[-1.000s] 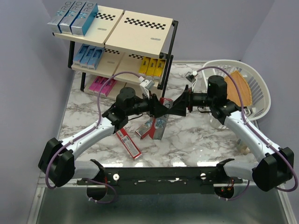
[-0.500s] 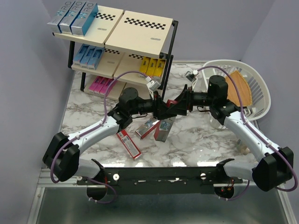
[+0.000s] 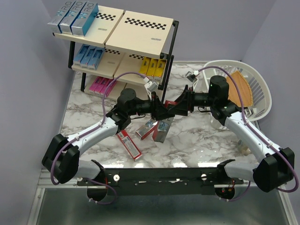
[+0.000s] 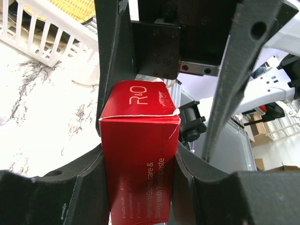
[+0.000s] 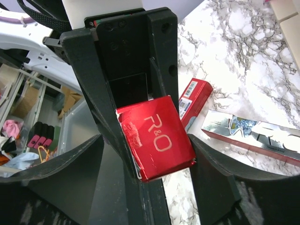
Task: Place and organize the toothpastes onto the shelf
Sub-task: Place the toothpaste on the shelf.
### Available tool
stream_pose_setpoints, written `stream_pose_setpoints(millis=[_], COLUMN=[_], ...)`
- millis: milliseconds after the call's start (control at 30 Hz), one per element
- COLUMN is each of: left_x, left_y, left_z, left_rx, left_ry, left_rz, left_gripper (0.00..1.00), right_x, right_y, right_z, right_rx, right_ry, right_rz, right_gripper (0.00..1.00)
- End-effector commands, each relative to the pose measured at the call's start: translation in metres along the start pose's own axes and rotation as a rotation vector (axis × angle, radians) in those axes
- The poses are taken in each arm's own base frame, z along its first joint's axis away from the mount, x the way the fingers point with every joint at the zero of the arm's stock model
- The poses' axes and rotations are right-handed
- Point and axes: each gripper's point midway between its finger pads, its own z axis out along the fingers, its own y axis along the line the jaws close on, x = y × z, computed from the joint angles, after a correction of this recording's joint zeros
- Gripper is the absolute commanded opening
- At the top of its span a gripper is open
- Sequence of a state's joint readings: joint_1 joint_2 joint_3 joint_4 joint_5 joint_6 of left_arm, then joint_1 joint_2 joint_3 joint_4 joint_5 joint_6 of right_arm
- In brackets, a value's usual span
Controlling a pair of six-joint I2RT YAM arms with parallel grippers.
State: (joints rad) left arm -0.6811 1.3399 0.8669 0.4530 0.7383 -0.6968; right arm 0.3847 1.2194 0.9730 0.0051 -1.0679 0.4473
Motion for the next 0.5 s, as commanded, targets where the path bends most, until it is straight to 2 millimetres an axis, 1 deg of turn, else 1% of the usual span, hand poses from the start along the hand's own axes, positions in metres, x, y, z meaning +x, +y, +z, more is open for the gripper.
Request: stream_pose_setpoints(millis=[0, 33, 133, 200, 300, 333, 367, 433, 467], left_x=[-0.0085, -0.0049, -0.0015, -0.0004, -0.0007, -0.0036, -0.004, -0.005, -0.0043], left_y=[-0.0172, -0.0159, -0.0164, -0.0169, -0.017, -0.0189, -0.0188, -0.0174, -0.016], left_z=[-0.0138, -0.0151, -0.0182, -0.0187, -0.0174, -0.0168, -0.0162, -0.0131, -0.0124], left_rx=[0.051, 0.051, 0.06, 0.064, 0.072, 0.083, 0.085, 0.088, 0.084], left_ry=[-0.035, -0.029, -0.021, -0.019, -0.019, -0.025, -0.025, -0.021, -0.017], left_rz=[0.05, 0.046, 0.047, 0.049, 0.048, 0.053, 0.052, 0.05, 0.046], left_gripper=[0.45, 0.45, 0.45, 0.45, 0.45, 0.46, 0.46, 0.51, 0.53], right_x=[0.0018, 0.0019, 0.0027, 0.0032, 0.0023, 0.0027, 0.0027, 0.0033, 0.0033], right_y=[0.0071, 0.0073, 0.0076, 0.0078, 0.0088, 0.0092, 0.01, 0.0104, 0.0103], right_z=[-0.003, -0.0031, -0.003, -0.0029, -0.0029, -0.0025, -0.0025, -0.0026, -0.0026], right_rx=[-0.016, -0.017, -0.021, -0.025, -0.034, -0.038, -0.044, -0.046, -0.046], right_ry=[0.012, 0.011, 0.016, 0.018, 0.021, 0.023, 0.025, 0.027, 0.027], right_rz=[-0.005, -0.007, -0.003, -0.003, -0.004, -0.005, -0.007, -0.006, -0.007], right_gripper=[0.74, 0.71, 0.66, 0.6, 0.54, 0.52, 0.48, 0.45, 0.4])
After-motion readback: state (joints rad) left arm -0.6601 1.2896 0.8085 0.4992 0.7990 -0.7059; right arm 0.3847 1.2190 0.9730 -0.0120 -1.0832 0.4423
